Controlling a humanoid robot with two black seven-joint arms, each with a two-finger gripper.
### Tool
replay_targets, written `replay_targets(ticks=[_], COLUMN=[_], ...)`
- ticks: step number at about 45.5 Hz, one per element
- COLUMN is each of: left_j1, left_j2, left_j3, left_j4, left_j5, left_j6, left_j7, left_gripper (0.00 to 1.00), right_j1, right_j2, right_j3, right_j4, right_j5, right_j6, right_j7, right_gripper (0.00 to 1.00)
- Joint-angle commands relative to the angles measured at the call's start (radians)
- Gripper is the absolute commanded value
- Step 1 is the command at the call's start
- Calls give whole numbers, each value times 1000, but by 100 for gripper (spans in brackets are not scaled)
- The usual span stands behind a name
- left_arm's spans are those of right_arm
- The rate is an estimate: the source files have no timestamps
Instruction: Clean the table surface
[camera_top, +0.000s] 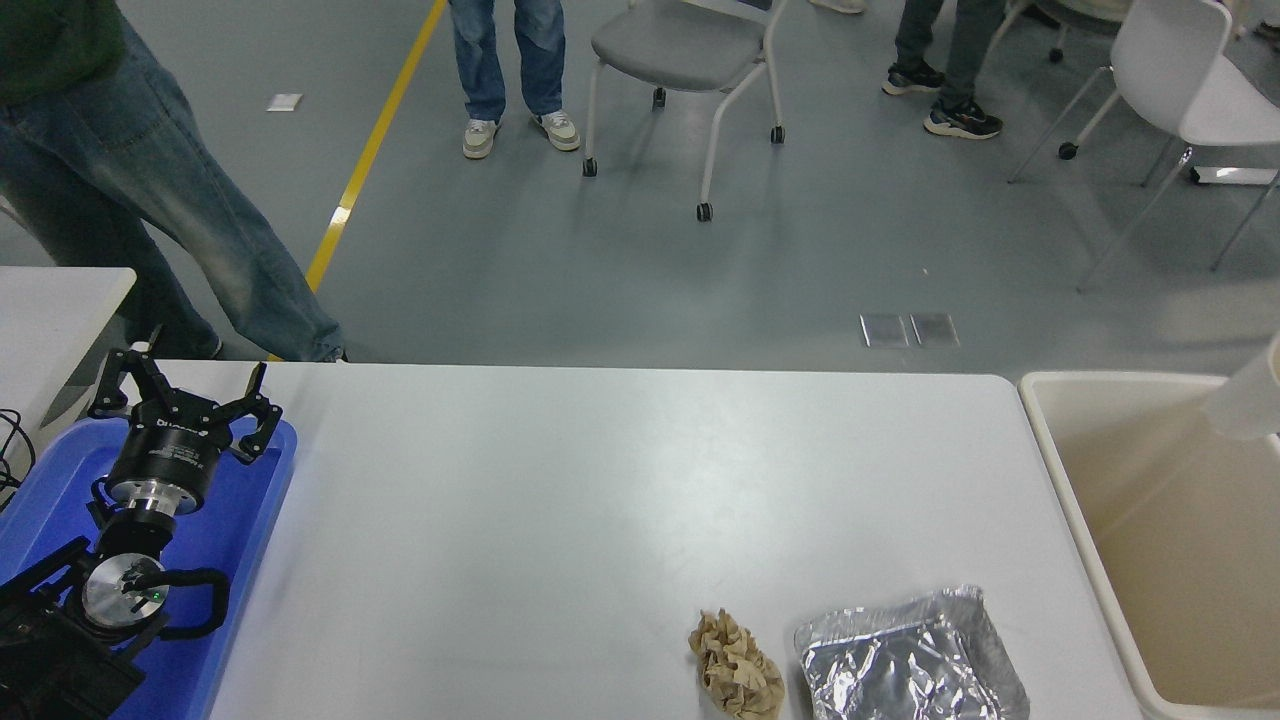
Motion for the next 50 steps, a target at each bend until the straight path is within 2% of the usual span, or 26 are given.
replay_targets(ticks=[1,15,26,35,40,50], left_j1=[0,0,0,0,0,0], left_j2=[0,0,0,0,0,0], left_j3=[0,0,0,0,0,0], left_j4=[0,0,0,0,0,0], left_j5=[0,0,0,0,0,0], left_j6=[0,0,0,0,0,0], left_j7=[0,0,0,0,0,0], left_gripper=[100,100,100,100,100,100], right_j1=[-185,-432,-550,-616,-624,-630], right_j2=[130,357,533,711,764,799], right_j3=[18,52,46,49,49,50], right_j4=[-165,-487,-768,-1014,-1078,-1084], right_j5=[103,277,370,378,378,378], right_j6=[-90,-128,-108,-51,-38,-39], right_j7=[9,26,62,60,54,31], right_gripper=[0,0,0,0,0,0])
